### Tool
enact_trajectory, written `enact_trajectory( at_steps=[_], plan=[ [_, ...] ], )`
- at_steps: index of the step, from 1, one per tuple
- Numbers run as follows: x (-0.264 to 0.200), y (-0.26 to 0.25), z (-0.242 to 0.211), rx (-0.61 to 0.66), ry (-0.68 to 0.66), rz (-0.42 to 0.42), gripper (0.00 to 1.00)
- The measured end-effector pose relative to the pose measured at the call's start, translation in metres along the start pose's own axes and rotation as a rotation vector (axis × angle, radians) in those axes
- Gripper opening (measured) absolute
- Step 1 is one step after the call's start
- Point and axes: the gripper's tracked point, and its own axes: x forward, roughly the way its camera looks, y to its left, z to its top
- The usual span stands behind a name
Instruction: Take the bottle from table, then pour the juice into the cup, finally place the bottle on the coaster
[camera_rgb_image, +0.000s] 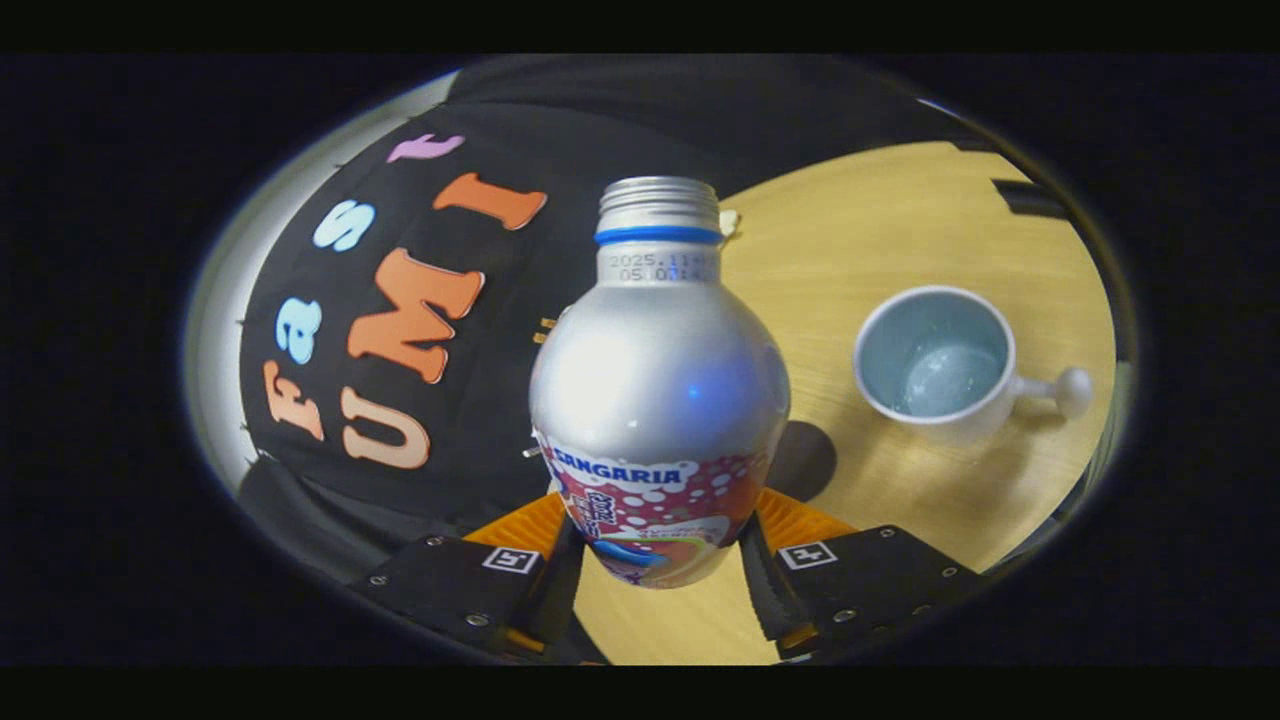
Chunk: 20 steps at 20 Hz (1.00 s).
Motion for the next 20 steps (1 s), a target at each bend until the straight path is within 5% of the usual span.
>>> enact_trajectory(
  at_steps=[11,20],
  plan=[
    [0.03,0.009,0.04,-0.828,-0.295,-0.186,0.72],
    [0.072,-0.028,-0.001,-0.957,-0.219,-0.251,0.72]
  ],
)
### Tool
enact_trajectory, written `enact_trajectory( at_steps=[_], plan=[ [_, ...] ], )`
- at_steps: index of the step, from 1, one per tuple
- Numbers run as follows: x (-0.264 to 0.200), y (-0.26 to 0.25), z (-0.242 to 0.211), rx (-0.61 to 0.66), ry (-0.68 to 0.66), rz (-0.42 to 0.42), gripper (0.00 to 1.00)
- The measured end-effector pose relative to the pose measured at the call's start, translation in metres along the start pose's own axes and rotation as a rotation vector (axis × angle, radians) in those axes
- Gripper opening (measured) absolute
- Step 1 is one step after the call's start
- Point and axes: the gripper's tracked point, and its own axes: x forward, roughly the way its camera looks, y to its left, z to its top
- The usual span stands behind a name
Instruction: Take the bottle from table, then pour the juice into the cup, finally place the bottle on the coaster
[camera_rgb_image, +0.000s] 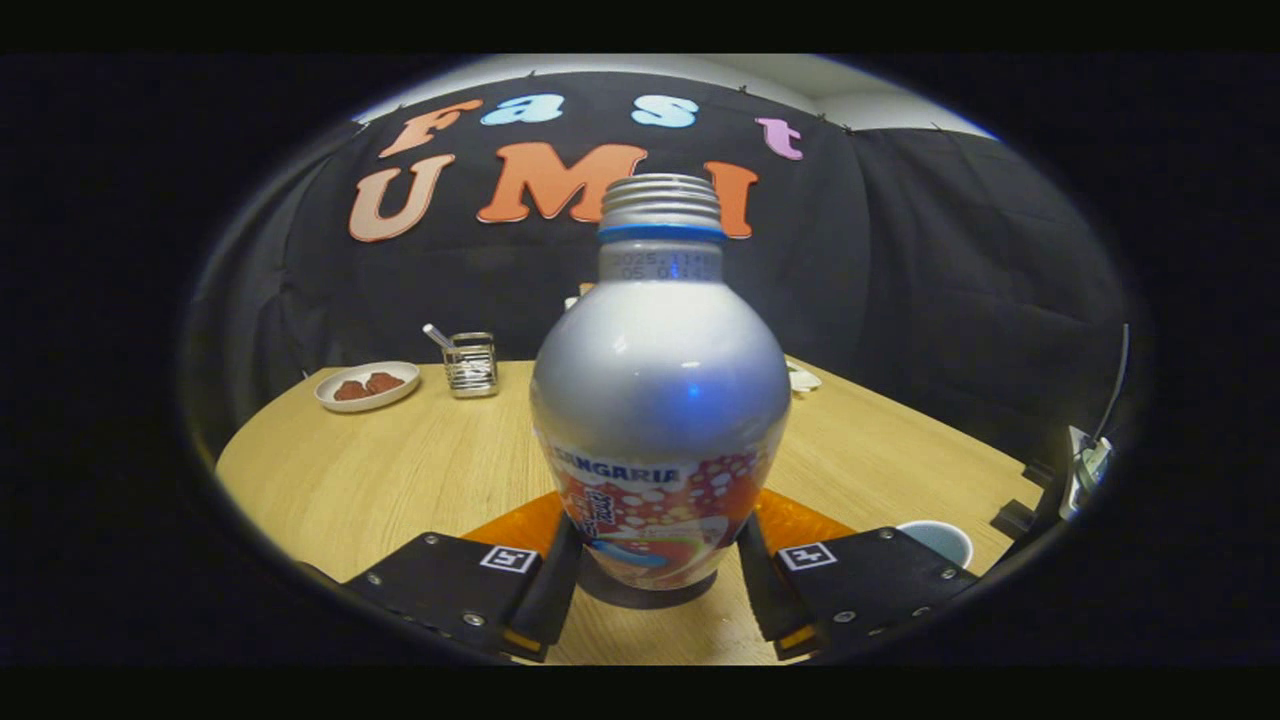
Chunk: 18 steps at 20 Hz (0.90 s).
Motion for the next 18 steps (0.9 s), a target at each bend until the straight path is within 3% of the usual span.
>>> enact_trajectory(
  at_steps=[7,18],
  plan=[
    [0.018,0.009,-0.03,0.039,0.062,0.011,0.75],
    [0.016,0.017,-0.033,0.048,0.068,0.014,0.8]
  ],
)
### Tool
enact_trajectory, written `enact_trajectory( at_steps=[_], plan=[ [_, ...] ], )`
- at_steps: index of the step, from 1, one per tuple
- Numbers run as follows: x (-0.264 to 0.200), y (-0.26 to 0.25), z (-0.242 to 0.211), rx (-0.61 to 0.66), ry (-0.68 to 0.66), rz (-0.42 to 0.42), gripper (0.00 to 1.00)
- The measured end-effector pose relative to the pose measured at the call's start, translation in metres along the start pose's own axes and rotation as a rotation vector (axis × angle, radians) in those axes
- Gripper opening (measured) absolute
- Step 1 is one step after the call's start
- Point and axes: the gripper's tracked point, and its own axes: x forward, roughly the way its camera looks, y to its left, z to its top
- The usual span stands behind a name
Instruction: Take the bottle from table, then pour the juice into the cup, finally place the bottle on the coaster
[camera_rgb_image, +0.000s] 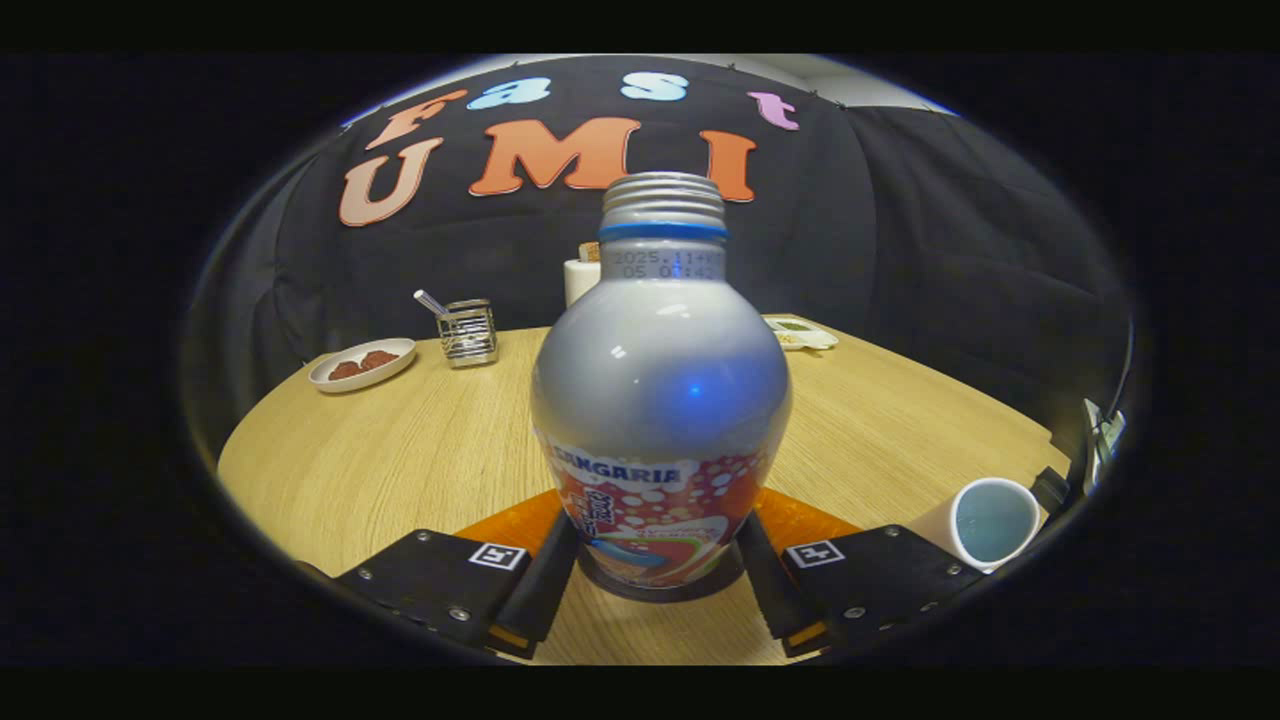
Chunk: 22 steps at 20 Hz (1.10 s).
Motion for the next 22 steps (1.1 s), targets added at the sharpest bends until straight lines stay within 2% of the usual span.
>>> enact_trajectory(
  at_steps=[6,10,16,22],
  plan=[
    [-0.01,-0.003,0.007,0.009,-0.02,-0.01,0.85],
    [-0.025,0.0,0.011,-0.017,-0.03,0.01,0.97],
    [-0.068,-0.007,0.028,-0.033,-0.071,0.039,0.97],
    [-0.144,-0.001,0.055,-0.008,-0.182,0.111,0.98]
  ],
)
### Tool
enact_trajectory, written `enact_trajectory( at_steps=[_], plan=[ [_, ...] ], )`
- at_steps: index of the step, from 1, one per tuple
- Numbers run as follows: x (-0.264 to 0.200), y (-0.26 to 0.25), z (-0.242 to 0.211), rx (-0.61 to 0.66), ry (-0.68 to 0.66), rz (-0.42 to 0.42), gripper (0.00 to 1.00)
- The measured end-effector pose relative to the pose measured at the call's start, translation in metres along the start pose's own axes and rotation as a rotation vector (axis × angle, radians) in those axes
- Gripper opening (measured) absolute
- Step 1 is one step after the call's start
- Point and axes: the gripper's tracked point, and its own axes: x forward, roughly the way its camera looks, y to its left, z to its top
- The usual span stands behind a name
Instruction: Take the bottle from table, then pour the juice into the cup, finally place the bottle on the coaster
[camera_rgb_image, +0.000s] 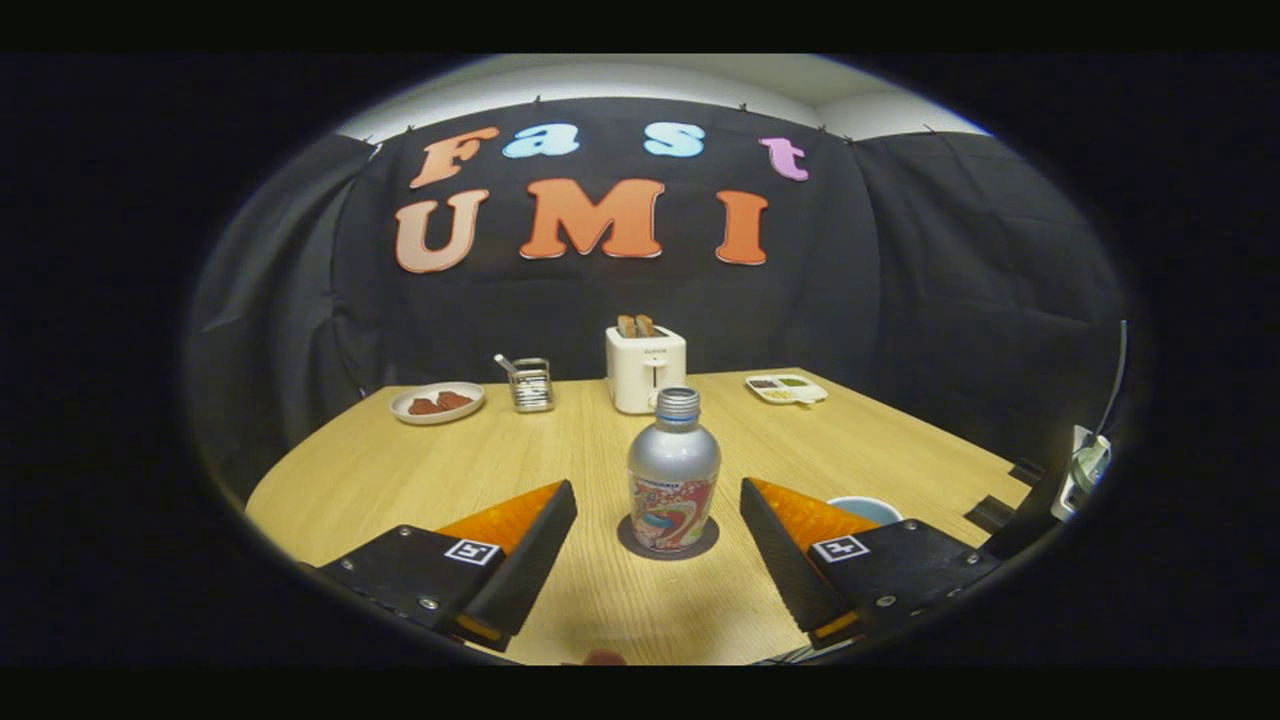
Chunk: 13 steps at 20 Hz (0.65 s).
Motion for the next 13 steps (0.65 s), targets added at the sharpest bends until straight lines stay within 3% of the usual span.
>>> enact_trajectory(
  at_steps=[3,8,13],
  plan=[
    [-0.034,0.017,0.006,0.008,-0.033,0.053,0.98],
    [-0.088,0.051,-0.001,-0.049,-0.085,0.211,0.97],
    [-0.102,0.072,-0.01,-0.077,-0.091,0.267,0.98]
  ],
)
